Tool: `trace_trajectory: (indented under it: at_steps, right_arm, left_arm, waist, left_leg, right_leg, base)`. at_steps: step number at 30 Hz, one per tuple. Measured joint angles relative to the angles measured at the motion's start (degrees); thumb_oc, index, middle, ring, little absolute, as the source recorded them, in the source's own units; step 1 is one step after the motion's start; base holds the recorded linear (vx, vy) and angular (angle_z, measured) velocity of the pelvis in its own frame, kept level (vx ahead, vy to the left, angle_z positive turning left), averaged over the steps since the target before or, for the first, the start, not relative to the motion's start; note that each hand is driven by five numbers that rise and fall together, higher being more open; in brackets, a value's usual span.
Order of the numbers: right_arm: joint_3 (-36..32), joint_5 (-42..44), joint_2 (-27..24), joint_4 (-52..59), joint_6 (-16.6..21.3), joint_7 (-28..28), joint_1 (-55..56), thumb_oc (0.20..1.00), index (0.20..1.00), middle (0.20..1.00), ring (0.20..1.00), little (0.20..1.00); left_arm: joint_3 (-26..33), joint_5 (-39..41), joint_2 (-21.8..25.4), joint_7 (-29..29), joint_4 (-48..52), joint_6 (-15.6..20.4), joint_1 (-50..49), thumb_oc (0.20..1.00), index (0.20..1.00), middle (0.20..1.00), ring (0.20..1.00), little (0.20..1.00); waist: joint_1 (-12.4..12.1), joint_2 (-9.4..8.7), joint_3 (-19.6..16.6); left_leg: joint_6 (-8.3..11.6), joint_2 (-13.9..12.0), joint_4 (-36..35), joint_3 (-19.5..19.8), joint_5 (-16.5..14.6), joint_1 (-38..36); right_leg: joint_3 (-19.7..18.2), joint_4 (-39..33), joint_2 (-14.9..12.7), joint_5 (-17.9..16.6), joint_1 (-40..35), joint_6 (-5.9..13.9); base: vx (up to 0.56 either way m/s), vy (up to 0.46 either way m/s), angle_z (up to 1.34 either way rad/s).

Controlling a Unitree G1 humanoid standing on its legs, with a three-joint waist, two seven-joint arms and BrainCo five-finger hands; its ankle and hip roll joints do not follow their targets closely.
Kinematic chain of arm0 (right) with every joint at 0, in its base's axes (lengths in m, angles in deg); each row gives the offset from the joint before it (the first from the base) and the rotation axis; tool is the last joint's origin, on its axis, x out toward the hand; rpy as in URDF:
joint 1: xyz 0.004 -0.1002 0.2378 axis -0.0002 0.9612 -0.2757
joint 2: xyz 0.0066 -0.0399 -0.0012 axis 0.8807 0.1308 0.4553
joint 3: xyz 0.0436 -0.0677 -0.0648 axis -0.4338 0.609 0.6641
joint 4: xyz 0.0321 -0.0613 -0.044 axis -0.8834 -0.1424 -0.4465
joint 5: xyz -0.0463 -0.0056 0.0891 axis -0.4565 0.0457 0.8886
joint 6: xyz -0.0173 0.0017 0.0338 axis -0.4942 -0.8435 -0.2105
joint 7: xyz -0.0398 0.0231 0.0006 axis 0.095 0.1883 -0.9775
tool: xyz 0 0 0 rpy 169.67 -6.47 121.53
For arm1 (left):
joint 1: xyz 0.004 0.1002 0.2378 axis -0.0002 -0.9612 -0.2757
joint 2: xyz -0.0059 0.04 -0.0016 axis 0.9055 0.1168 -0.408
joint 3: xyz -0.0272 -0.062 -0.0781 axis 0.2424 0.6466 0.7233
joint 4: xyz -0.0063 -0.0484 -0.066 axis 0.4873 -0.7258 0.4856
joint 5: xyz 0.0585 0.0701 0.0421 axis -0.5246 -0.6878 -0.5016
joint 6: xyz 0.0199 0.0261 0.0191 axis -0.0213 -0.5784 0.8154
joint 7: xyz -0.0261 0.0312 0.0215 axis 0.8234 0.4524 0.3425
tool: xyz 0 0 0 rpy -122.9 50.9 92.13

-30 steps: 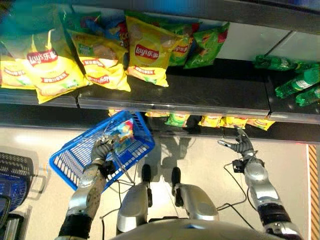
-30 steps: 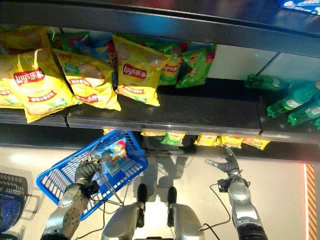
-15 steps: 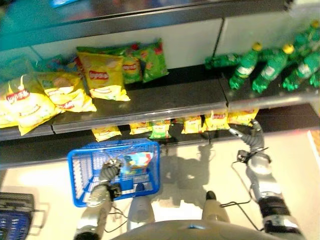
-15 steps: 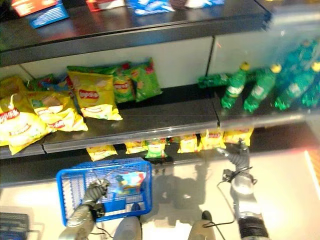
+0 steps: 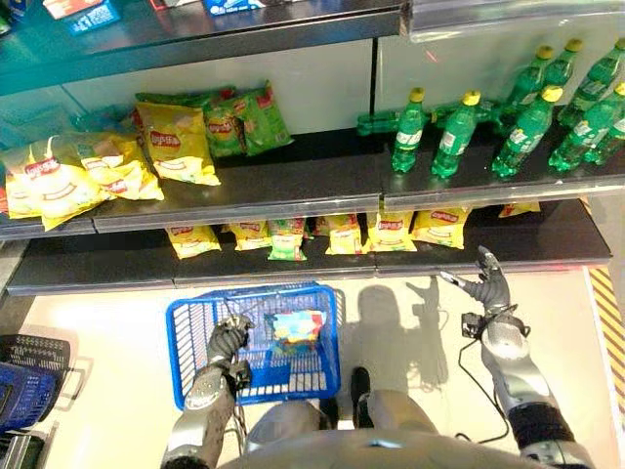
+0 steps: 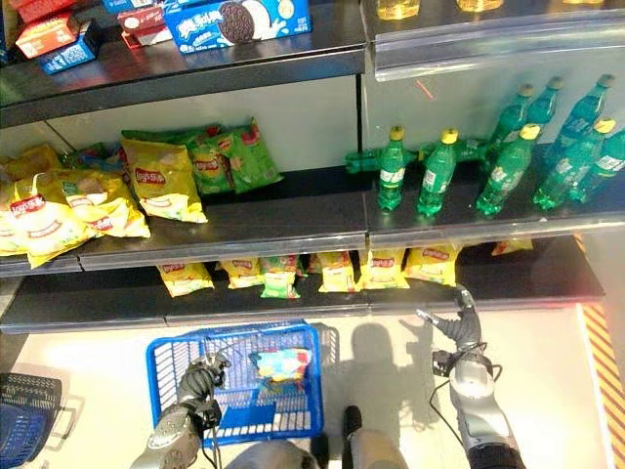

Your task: Pick up the snacks into the basket

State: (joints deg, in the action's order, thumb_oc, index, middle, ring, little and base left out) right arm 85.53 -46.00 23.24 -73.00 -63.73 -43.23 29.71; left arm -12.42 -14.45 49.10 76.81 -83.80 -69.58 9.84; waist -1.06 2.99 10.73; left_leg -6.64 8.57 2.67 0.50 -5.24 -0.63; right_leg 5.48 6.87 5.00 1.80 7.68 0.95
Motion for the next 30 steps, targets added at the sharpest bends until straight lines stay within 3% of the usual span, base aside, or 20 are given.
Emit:
trace_trajectory:
  at_steps: [1,2,4,5,6,8,9,10,11,12,13,16,17,19,21,22,23,24,25,30]
  right_arm:
    - [0.2,0.0,-0.1,0.6,0.0,1.1,-0.5,1.000,1.000,1.000,1.000,1.000]
    - [0.3,0.0,-0.4,1.1,0.1,1.5,-0.2,1.000,1.000,1.000,1.000,1.000]
    - [0.0,0.1,-0.2,2.1,0.0,1.8,1.5,1.000,1.000,1.000,1.000,1.000]
    - [-0.1,0.0,0.0,2.2,0.1,2.0,2.0,1.000,1.000,1.000,1.000,1.000]
    - [-0.3,0.0,-0.1,2.5,0.0,2.1,1.8,1.000,1.000,1.000,1.000,1.000]
    - [-1.5,0.1,-0.4,1.7,0.5,2.1,0.4,1.000,1.000,1.000,1.000,1.000]
    - [-1.3,0.2,-0.1,1.2,0.2,2.4,0.2,1.000,1.000,1.000,1.000,1.000]
    - [-1.0,0.2,0.6,1.7,0.1,2.8,-0.2,1.000,1.000,1.000,1.000,1.000]
    - [0.0,0.3,1.4,1.7,0.0,2.7,0.9,1.000,1.000,1.000,1.000,1.000]
    - [0.0,0.3,1.6,1.7,0.0,2.9,1.3,1.000,1.000,1.000,1.000,1.000]
    - [0.2,0.4,-0.4,0.2,0.0,3.0,0.9,1.000,1.000,1.000,1.000,1.000]
    - [1.4,0.4,-3.1,0.8,0.1,3.5,1.0,1.000,1.000,1.000,1.000,1.000]
    - [1.2,0.5,-3.1,1.0,0.0,4.0,1.7,1.000,1.000,1.000,1.000,1.000]
    - [1.2,0.5,-2.3,1.1,0.0,4.2,2.4,1.000,1.000,1.000,1.000,1.000]
    - [0.7,0.7,-1.6,2.6,0.0,4.0,4.0,1.000,1.000,1.000,1.000,1.000]
    - [0.5,0.7,-1.5,2.6,-0.1,4.0,4.2,1.000,1.000,1.000,1.000,1.000]
    - [0.5,0.7,-1.1,2.8,0.0,3.9,4.1,1.000,1.000,1.000,1.000,1.000]
    - [0.4,0.8,-1.4,3.1,0.0,3.8,4.4,1.000,1.000,1.000,1.000,1.000]
    - [0.4,0.7,-1.5,4.1,0.0,3.9,4.7,1.000,1.000,1.000,1.000,1.000]
    - [1.1,0.7,1.6,4.5,-0.2,3.7,5.6,1.000,1.000,1.000,1.000,1.000]
  left_arm:
    - [0.2,-0.1,0.3,-0.1,-0.3,-0.9,1.2,0.200,0.200,0.200,0.200,0.200]
    - [0.3,-0.3,0.3,-0.1,-0.4,-1.2,1.9,0.200,0.200,0.200,0.200,0.200]
    - [0.0,-1.4,0.8,0.1,-0.2,-1.4,2.6,0.200,0.200,0.200,0.200,0.200]
    - [0.3,-2.0,1.2,0.1,0.0,-1.4,1.8,0.200,0.200,0.200,0.200,0.200]
    - [0.7,-2.1,1.0,0.0,0.1,-1.7,1.7,0.200,0.200,0.200,0.200,0.200]
    - [1.9,-2.1,0.0,-0.6,-0.3,-1.4,3.1,0.200,0.200,0.200,0.200,0.200]
    - [2.4,-2.1,0.0,-0.7,-0.4,-1.3,3.1,0.200,0.200,0.200,0.200,0.200]
    - [2.6,-2.1,1.3,-1.5,-0.6,-1.9,3.5,0.200,0.200,0.200,0.200,0.200]
    - [3.2,-2.1,3.4,-1.5,-0.2,-1.6,3.9,0.200,0.200,0.200,0.200,0.200]
    - [3.8,-2.1,3.8,-1.6,-0.8,-1.5,4.6,0.200,0.200,0.200,0.200,0.200]
    - [4.3,-2.3,0.3,-2.1,-2.4,-1.6,3.9,0.200,0.200,0.200,0.200,0.200]
    - [3.8,-1.9,-3.2,-2.4,-2.2,-1.2,1.7,0.200,0.200,0.200,0.200,0.200]
    - [3.7,-2.0,-3.1,-2.5,-2.2,-1.2,2.4,0.200,0.200,0.200,0.200,0.200]
    - [3.7,-1.9,-2.4,-2.7,-2.2,-1.1,3.4,0.200,0.200,0.200,0.200,0.200]
    - [3.3,-1.9,-1.9,-2.6,-2.2,-1.2,4.3,0.200,0.200,0.200,0.200,0.200]
    - [3.2,-1.9,-1.9,-2.5,-2.2,-1.1,4.4,0.200,0.200,0.200,0.200,0.200]
    - [3.0,-1.9,-1.9,-2.1,-2.1,-1.1,3.0,0.200,0.200,0.200,0.200,0.200]
    - [2.5,-1.8,-1.9,-2.0,-1.9,-1.1,2.2,0.200,0.200,0.200,0.200,0.200]
    - [2.3,-1.8,-2.0,-2.1,-0.5,-1.3,0.3,0.200,0.200,0.200,0.200,0.200]
    - [2.3,-1.7,1.1,-2.0,0.1,-1.5,0.3,0.200,0.200,0.200,0.200,0.200]
  waist:
    - [2.0,0.68,1.7]
    - [2.4,1.22,2.2]
    - [3.5,0.67,2.7]
    - [2.7,-0.08,2.1]
    - [2.8,-0.18,1.6]
    - [1.0,1.92,1.7]
    - [0.1,2.42,2.0]
    - [0.7,3.24,2.5]
    - [0.3,-0.29,2.5]
    - [0.3,-1.09,2.7]
    - [1.1,1.37,2.4]
    - [2.1,1.90,1.6]
    - [2.6,0.56,2.0]
    - [3.0,-2.00,2.2]
    - [4.1,-2.95,2.3]
    - [4.4,-3.86,2.2]
    - [3.2,-3.90,1.3]
    - [3.4,-2.97,1.0]
    - [3.8,1.63,0.1]
    - [3.3,0.05,0.7]
  left_leg:
    - [1.15,-3.7,0.3,1.2,2.5,0.1]
    - [3.44,-5.6,0.9,1.5,2.5,0.4]
    - [4.38,-6.7,1.6,2.9,2.6,1.6]
    - [6.47,-7.1,1.0,3.9,3.4,0.9]
    - [6.85,-7.8,0.2,2.2,4.4,0.9]
    - [8.79,-11.5,0.1,1.8,4.9,3.4]
    - [9.37,-12.5,-0.1,1.9,4.9,3.4]
    - [12.71,-14.8,-0.2,4.9,5.1,3.4]
    - [15.15,-15.4,-0.9,7.2,5.2,2.3]
    - [16.30,-16.4,-1.5,7.9,5.3,1.6]
    - [14.17,-20.8,-3.7,9.5,5.5,0.2]
    - [9.78,-22.6,0.0,7.7,7.0,2.7]
    - [8.83,-23.1,1.6,9.0,10.5,5.3]
    - [8.31,-22.0,1.5,9.6,15.1,6.2]
    - [7.35,-20.3,4.9,2.9,18.2,9.4]
    - [10.13,-18.1,5.5,2.8,15.3,9.1]
    - [11.75,-11.2,6.9,1.0,9.3,8.3]
    - [10.59,-8.8,5.6,0.3,8.3,6.9]
    - [8.05,-9.8,0.3,-4.0,5.2,4.2]
    - [8.97,-10.5,-3.2,-2.5,8.3,1.9]
  right_leg:
    - [2.1,9.6,1.3,-2.3,4.6,6.54]
    - [0.7,14.3,2.1,-3.3,6.5,7.64]
    - [-9.4,28.3,0.9,4.5,11.8,6.39]
    - [-13.8,27.3,-4.2,8.0,9.7,7.02]
    - [-12.0,27.2,-8.0,8.7,9.5,5.81]
    - [-5.9,18.7,-18.2,8.5,7.9,6.46]
    - [-6.7,14.8,-18.5,7.9,7.0,7.37]
    - [-14.6,-1.0,-18.1,5.2,-0.5,11.21]
    - [-14.7,-7.7,-19.7,3.4,-5.3,12.27]
    - [-15.0,-8.5,-18.8,-2.1,-6.4,13.04]
    - [-12.2,-4.8,-14.4,-1.5,-5.3,10.77]
    - [-10.8,1.3,-10.7,0.9,-2.5,8.25]
    - [-10.6,4.2,-9.1,3.1,-1.0,6.13]
    - [-9.6,5.0,-8.9,3.7,-0.4,4.26]
    - [-6.0,4.4,-10.8,4.0,-1.6,2.79]
    - [-6.2,4.0,-11.8,3.9,-1.6,2.92]
    - [-6.5,1.6,-13.7,2.5,-2.7,3.59]
    - [-6.5,-0.1,-13.9,1.6,-3.5,3.86]
    - [-5.6,-1.1,-11.0,0.9,-4.4,4.42]
    - [-3.7,-2.3,-10.3,1.1,-6.4,3.45]
  base:
    - [-0.06,-0.190,0.38]
    - [-0.03,-0.280,0.71]
    - [0.08,-0.286,0.64]
    - [0.07,-0.281,0.35]
    - [0.13,-0.379,0.27]
    - [0.13,-0.449,0.00]
    - [0.10,-0.568,-0.03]
    - [0.08,-0.464,0.26]
    - [0.11,-0.646,0.53]
    - [0.09,-0.488,0.57]
    - [0.06,-0.349,0.23]
    - [0.02,-0.495,0.18]
    - [-0.03,-0.312,0.56]
    - [-0.03,-0.338,0.60]
    - [0.01,-0.267,0.73]
    - [0.05,-0.119,0.34]
    - [0.04,-0.063,0.01]
    - [0.04,-0.063,0.06]
    - [0.02,-0.051,0.19]
    - [0.06,-0.035,0.27]
